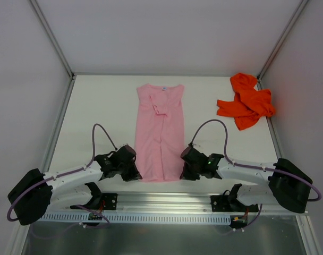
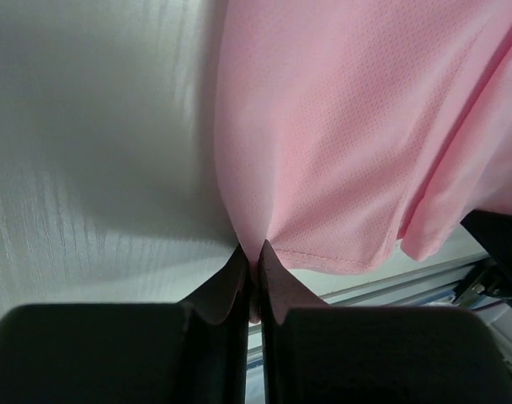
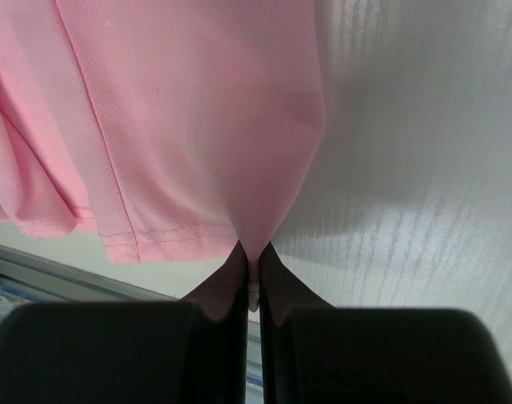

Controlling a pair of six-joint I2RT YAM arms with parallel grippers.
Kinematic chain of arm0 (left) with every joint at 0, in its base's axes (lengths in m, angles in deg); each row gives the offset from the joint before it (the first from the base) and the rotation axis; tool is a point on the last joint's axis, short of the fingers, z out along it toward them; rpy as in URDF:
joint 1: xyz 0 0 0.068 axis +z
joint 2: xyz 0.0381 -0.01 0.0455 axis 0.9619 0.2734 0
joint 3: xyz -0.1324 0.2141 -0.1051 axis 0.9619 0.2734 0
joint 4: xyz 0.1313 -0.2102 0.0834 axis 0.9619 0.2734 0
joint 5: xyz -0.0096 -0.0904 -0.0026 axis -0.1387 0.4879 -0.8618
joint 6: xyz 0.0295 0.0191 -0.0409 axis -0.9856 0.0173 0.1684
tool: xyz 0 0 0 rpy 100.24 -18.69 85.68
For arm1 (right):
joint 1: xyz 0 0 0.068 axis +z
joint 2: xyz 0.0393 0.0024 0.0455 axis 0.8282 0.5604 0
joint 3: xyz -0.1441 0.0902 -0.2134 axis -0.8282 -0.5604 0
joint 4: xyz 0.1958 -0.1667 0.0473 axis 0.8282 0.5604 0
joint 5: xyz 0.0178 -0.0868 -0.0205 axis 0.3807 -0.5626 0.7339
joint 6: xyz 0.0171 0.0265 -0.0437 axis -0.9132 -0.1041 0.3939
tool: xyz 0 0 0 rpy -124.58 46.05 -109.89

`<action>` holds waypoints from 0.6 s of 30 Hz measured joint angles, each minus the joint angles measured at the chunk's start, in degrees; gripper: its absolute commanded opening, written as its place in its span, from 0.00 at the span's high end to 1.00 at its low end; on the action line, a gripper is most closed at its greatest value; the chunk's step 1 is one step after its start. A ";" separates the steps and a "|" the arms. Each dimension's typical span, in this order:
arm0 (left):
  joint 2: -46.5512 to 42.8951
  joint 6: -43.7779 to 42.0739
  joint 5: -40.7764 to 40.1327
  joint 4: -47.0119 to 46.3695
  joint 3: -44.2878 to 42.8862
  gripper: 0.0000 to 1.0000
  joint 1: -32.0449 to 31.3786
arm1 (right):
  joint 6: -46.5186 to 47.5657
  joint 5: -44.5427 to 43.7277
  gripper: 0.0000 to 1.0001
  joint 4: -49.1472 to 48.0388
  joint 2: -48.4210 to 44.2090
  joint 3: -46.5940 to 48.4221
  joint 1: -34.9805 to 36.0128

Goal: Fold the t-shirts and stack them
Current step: Grab the bottom of the folded rectangular tshirt with both arms, then fold the folded rectangular tshirt in 1/3 of the way

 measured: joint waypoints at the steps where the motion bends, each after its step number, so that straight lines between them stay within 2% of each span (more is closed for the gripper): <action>1: 1.11 -1.14 -0.04 0.33 -0.92 1.00 0.00 | 0.46 -0.39 0.99 0.66 -0.04 0.26 0.00; 9: 3.23 -7.76 -2.47 6.40 -9.68 1.00 0.00 | 3.85 -3.37 0.99 7.23 -0.55 4.70 -1.14; 18: 2.89 -14.84 -10.19 14.08 -23.67 1.00 0.04 | 9.92 -3.37 0.99 9.51 -2.49 13.22 -7.52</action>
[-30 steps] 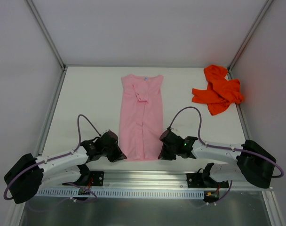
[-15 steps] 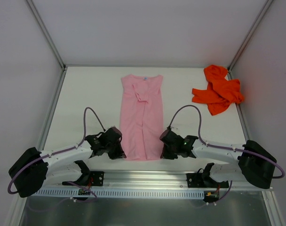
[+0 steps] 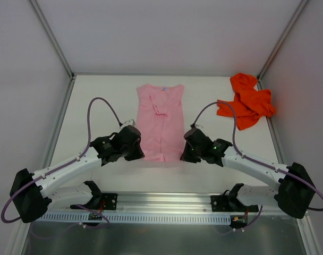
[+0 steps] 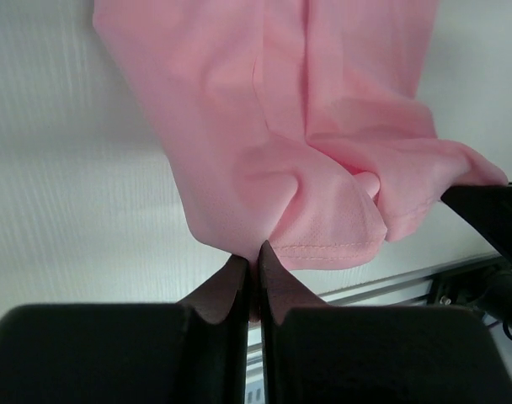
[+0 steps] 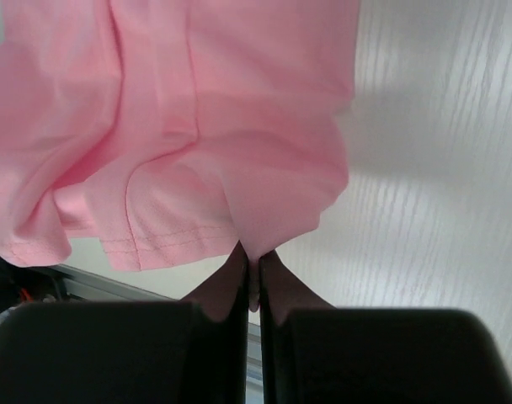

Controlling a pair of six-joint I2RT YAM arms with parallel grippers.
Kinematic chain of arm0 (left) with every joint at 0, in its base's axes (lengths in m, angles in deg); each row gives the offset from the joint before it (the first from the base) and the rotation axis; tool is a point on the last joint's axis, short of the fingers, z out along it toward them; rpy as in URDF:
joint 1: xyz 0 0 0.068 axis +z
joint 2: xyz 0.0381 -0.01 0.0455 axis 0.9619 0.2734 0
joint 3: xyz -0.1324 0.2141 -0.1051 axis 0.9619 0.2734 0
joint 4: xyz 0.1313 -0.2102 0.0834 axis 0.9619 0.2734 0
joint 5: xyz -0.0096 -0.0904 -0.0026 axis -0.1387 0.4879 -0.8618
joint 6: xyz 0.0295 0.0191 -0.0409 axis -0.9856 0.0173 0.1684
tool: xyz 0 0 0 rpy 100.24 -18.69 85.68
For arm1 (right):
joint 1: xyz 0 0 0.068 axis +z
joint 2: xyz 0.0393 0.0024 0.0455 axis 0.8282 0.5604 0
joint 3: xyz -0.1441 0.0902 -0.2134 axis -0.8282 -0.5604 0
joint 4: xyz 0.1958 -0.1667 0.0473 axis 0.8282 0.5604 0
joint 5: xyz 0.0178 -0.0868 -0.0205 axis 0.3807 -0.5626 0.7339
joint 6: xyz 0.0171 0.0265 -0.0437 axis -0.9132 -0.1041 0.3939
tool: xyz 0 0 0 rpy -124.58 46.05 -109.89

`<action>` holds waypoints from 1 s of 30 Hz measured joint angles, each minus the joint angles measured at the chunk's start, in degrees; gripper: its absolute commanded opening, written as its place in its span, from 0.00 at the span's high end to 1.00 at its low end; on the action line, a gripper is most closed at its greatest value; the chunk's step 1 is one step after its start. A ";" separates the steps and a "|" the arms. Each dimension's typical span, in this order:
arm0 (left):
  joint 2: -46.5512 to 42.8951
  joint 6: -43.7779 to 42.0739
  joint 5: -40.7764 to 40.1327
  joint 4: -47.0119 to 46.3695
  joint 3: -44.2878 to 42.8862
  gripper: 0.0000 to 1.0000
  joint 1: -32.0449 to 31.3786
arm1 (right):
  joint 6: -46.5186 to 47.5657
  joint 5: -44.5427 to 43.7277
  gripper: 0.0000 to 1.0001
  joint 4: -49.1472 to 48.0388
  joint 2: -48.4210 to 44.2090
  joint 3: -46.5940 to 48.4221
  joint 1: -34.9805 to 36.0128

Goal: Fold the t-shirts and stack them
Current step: Fold the folded rectangular tshirt in 1/3 of the way

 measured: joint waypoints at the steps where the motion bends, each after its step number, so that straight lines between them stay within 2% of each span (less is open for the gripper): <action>1: 0.26 -0.87 -0.81 0.83 -1.38 1.00 0.02 | 0.79 0.15 0.99 0.00 0.15 1.16 -0.76; 6: 1.64 -4.76 -4.04 2.62 -7.48 1.00 1.77 | 4.76 1.36 0.99 0.33 2.95 8.17 -4.00; 12: 3.91 -10.19 -4.11 2.12 -12.09 1.00 8.98 | 9.11 3.13 0.99 0.66 7.15 16.11 -7.30; 21: 15.74 -17.20 -2.54 -1.49 -20.17 1.00 13.49 | 14.62 7.87 0.99 0.66 17.44 27.50 -13.70; 30: 26.99 -20.68 -0.42 -4.09 -28.70 1.00 19.04 | 18.10 13.51 0.99 0.52 29.53 37.27 -18.43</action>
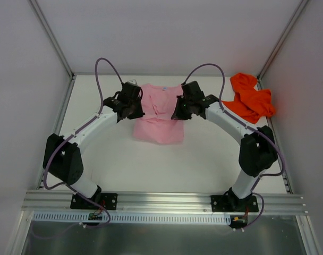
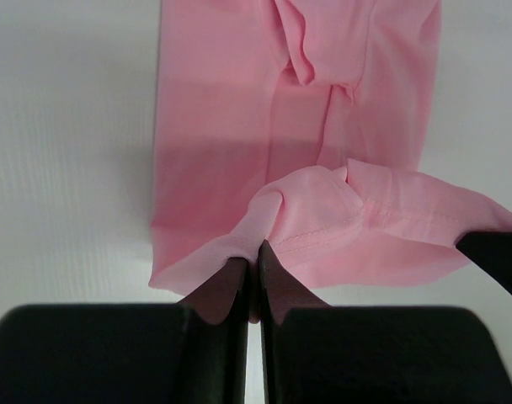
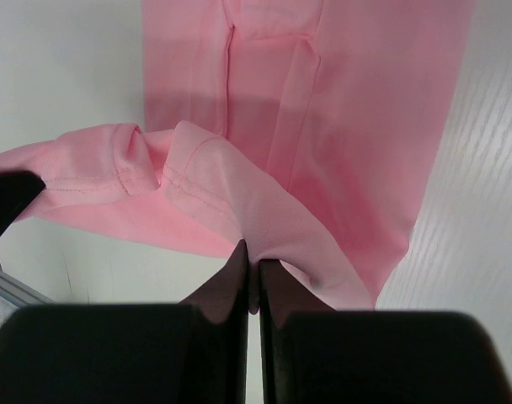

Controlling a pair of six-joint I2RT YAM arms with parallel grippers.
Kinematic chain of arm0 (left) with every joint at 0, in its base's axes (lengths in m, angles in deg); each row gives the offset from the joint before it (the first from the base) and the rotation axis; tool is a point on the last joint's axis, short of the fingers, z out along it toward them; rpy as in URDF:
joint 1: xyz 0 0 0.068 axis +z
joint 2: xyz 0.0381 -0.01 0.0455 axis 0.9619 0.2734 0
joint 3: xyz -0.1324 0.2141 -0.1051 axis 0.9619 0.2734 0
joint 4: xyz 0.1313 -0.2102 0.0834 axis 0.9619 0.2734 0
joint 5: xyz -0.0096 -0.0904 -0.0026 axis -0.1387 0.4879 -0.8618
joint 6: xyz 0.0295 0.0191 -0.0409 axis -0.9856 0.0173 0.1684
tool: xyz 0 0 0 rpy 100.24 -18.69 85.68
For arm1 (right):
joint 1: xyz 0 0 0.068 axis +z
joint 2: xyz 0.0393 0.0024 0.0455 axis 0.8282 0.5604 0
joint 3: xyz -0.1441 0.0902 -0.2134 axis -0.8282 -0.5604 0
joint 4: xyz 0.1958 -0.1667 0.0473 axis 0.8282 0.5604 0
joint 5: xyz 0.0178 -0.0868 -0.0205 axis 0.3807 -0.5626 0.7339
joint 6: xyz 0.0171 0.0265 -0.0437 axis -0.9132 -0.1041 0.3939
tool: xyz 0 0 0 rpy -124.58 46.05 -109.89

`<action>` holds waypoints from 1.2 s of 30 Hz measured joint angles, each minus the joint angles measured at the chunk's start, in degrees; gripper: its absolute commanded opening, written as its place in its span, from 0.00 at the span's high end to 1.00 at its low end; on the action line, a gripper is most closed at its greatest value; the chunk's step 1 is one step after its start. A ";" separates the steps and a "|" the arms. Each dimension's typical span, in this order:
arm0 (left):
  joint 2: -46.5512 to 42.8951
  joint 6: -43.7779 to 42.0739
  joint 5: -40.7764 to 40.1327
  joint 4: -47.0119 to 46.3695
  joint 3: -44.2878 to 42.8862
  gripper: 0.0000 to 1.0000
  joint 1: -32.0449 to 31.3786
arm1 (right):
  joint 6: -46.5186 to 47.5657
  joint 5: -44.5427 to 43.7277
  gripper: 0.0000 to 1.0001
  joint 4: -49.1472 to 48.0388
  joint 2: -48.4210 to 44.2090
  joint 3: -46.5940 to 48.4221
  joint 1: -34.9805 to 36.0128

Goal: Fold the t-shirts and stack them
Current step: Fold the folded rectangular tshirt in 1/3 of the way

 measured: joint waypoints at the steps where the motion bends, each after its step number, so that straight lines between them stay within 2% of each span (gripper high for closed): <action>1: 1.36 -0.15 0.22 -0.07 -1.07 1.00 0.46 | 0.22 0.74 0.99 0.11 1.25 0.87 -0.63; 9: 12.55 -1.53 2.71 -1.70 -7.52 1.00 2.71 | 1.53 4.85 0.99 -0.22 10.88 7.74 -4.11; 19: 19.52 -2.62 4.76 -2.78 -11.72 1.00 6.93 | 2.03 8.04 0.99 -0.76 18.64 14.32 -6.86; 30: 26.14 -3.02 7.10 -4.24 -13.35 1.00 6.95 | 2.73 8.50 0.99 -0.63 24.68 17.07 -7.37; 33: 27.04 -3.13 7.10 -4.33 -13.35 0.85 7.02 | 2.97 8.50 0.99 -0.46 25.75 18.14 -7.56; 34: 27.21 -3.26 7.23 -4.44 -13.38 0.66 7.26 | 2.99 8.50 0.98 -0.46 26.01 18.47 -7.63; 36: 27.54 -3.93 7.63 -4.42 -13.66 0.56 7.43 | 2.99 8.55 0.90 -0.24 26.32 18.95 -7.85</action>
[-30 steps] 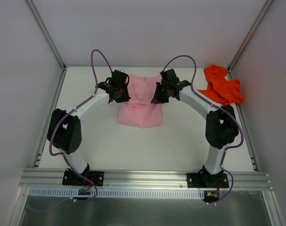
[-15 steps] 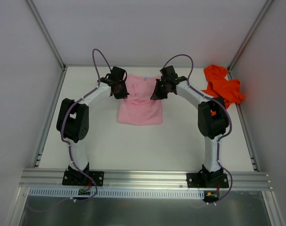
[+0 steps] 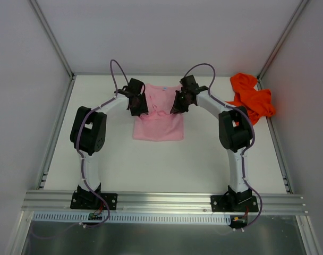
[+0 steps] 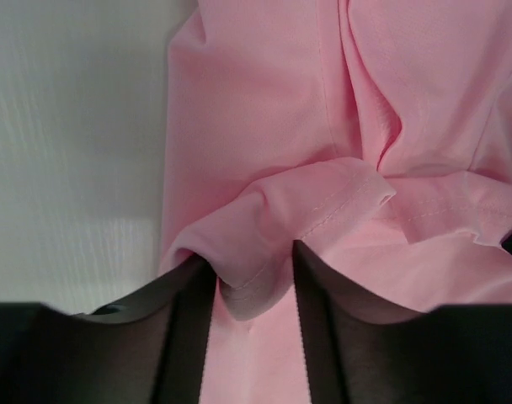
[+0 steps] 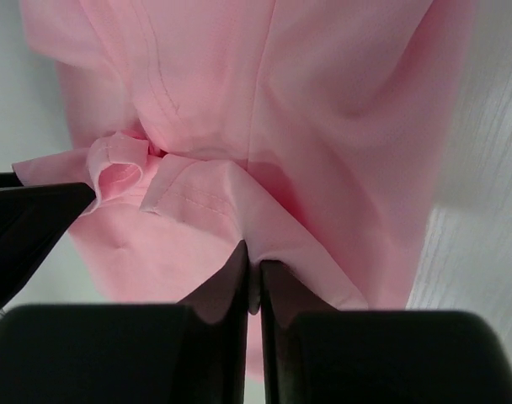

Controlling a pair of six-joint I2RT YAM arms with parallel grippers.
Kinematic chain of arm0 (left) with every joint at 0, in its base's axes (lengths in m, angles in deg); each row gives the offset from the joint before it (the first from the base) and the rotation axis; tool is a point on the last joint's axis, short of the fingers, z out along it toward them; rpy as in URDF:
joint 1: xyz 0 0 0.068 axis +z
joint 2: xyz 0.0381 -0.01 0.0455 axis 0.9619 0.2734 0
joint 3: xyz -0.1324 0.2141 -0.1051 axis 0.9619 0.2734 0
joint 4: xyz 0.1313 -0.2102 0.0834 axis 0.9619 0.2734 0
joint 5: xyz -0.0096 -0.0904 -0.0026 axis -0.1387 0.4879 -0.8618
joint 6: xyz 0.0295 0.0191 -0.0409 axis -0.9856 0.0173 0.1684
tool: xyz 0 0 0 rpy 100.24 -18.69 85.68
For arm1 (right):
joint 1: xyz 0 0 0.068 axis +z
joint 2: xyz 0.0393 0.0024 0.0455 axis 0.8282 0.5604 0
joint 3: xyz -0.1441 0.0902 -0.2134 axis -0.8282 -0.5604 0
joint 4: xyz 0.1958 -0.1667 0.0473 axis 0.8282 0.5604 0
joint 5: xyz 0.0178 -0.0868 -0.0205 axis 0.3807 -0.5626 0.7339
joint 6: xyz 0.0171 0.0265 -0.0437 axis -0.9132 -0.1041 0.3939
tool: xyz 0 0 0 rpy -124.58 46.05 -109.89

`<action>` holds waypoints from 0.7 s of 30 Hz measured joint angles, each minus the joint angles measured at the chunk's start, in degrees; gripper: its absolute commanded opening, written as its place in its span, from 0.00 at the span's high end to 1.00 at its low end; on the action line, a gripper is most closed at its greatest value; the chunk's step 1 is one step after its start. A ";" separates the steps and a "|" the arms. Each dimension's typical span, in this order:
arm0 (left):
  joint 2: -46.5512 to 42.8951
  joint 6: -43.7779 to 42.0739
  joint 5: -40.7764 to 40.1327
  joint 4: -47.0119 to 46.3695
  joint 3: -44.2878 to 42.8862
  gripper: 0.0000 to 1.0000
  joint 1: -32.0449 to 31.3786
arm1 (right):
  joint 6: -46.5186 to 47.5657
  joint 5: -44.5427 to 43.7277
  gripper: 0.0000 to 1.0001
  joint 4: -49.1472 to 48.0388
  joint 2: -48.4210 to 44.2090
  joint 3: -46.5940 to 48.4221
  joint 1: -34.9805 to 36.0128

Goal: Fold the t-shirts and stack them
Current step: Fold the folded rectangular tshirt in 1/3 of the way

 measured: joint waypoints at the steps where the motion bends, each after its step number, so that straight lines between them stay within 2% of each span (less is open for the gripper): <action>1: 0.28 -0.13 0.17 -0.02 -0.33 0.51 0.22 | -0.02 0.02 0.81 0.11 0.22 0.44 -0.11; 2: 0.61 -0.39 0.46 -0.04 -0.90 0.39 0.33 | -0.02 0.07 0.77 0.22 0.52 1.11 -0.28; 5: 1.22 -0.90 1.07 0.07 -2.67 0.29 0.72 | 0.52 0.17 0.65 0.37 0.87 2.60 -0.74; 8: 1.55 -1.99 1.38 0.20 -5.31 0.10 1.22 | 1.42 0.22 0.58 0.52 1.11 5.18 -1.03; 10: 1.68 -2.75 1.55 0.24 -7.45 0.04 1.57 | 2.03 0.28 0.54 0.55 1.49 7.48 -1.11; 12: 2.32 -3.43 2.14 0.26 -10.64 0.01 1.97 | 2.58 0.66 0.54 0.57 2.14 10.08 -1.22; 14: 3.19 -3.98 2.67 0.07 -14.47 0.01 2.51 | 2.99 1.31 0.48 -0.07 3.34 13.51 -1.25; 21: 4.37 -7.43 3.04 0.92 -22.25 0.01 3.96 | 3.10 2.21 0.46 -0.76 5.29 16.87 -1.92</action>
